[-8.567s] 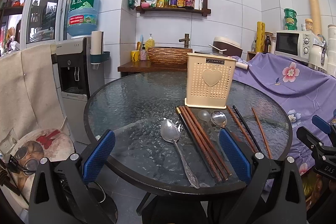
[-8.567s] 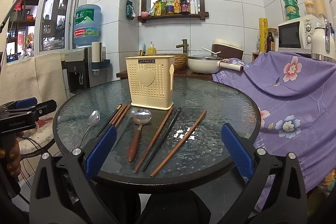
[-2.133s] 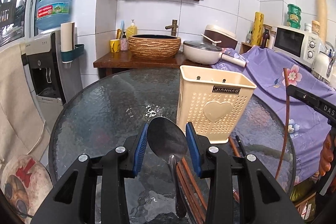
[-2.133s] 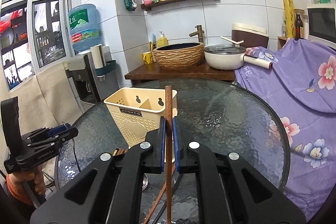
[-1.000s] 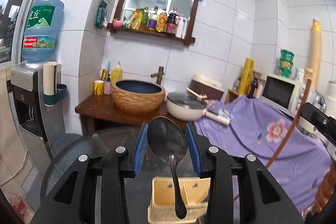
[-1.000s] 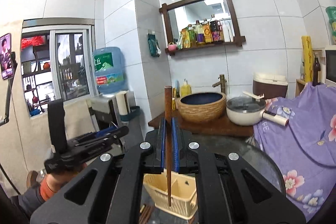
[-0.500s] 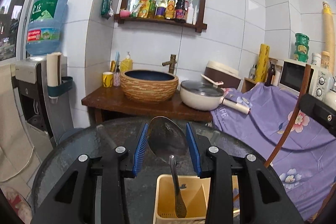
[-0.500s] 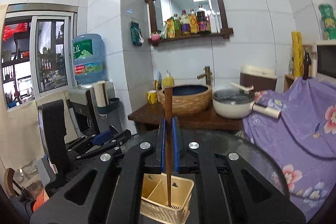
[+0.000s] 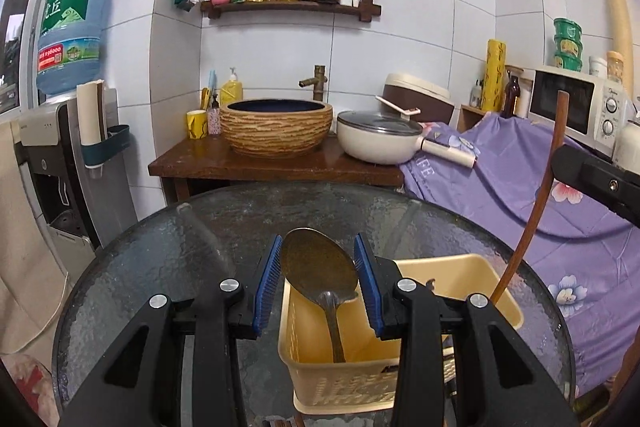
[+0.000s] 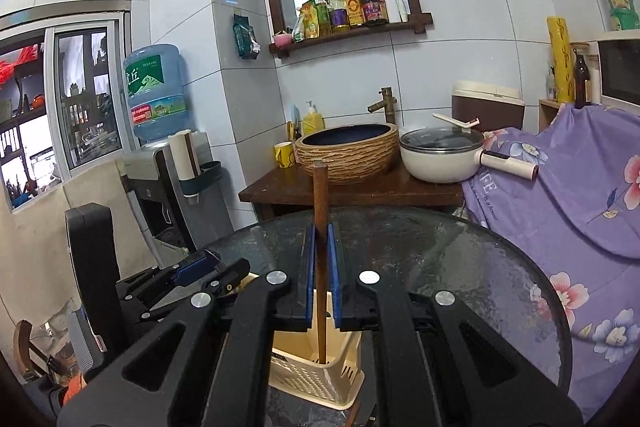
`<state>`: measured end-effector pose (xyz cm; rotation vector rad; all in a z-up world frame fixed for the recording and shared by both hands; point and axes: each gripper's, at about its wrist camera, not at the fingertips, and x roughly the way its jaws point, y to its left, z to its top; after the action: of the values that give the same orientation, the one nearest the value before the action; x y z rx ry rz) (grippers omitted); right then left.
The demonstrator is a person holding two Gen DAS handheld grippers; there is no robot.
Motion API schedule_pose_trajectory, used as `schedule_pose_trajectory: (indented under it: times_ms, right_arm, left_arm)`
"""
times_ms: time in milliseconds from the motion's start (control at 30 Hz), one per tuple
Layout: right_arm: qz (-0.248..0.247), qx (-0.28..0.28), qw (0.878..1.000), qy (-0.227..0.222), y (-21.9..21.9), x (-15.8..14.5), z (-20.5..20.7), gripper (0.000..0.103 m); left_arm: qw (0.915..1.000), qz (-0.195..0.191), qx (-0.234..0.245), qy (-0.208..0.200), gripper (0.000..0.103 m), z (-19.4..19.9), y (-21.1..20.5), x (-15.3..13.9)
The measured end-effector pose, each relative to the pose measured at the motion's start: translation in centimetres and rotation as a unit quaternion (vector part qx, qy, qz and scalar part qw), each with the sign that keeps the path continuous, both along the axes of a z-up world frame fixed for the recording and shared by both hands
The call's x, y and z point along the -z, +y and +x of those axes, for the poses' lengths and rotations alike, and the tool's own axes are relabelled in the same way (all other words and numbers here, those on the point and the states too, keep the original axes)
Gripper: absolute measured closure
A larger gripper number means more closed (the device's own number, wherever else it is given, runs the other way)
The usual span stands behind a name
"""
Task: Organize utensils
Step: 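Lift the spoon into the cream holder with the left tool while the right inserts the chopstick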
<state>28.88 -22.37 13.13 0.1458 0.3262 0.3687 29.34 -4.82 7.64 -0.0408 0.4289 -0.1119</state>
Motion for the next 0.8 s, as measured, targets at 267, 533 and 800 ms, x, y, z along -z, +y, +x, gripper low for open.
schedule_pose_trajectory:
  times_ms: [267, 533, 800]
  right_arm:
    - [0.005, 0.006, 1.000, 0.016, -0.4, 1.2, 0.6, 0.096]
    - [0.019, 0.019, 1.000, 0.014, -1.3, 1.9, 0.4, 0.028]
    - [0.002, 0.051, 0.998, 0.027, -2.5, 3.7, -2.2, 0.028]
  left_arm:
    - [0.9998, 0.018, 0.004, 0.006, 0.067, 0.0, -0.5, 0.8]
    - [0.9998, 0.008, -0.007, -0.018, 0.034, -1.1, 0.1, 0.0]
    - [0.9985, -0.001, -0.051, -0.021, 0.012, -5.2, 2.6, -0.6]
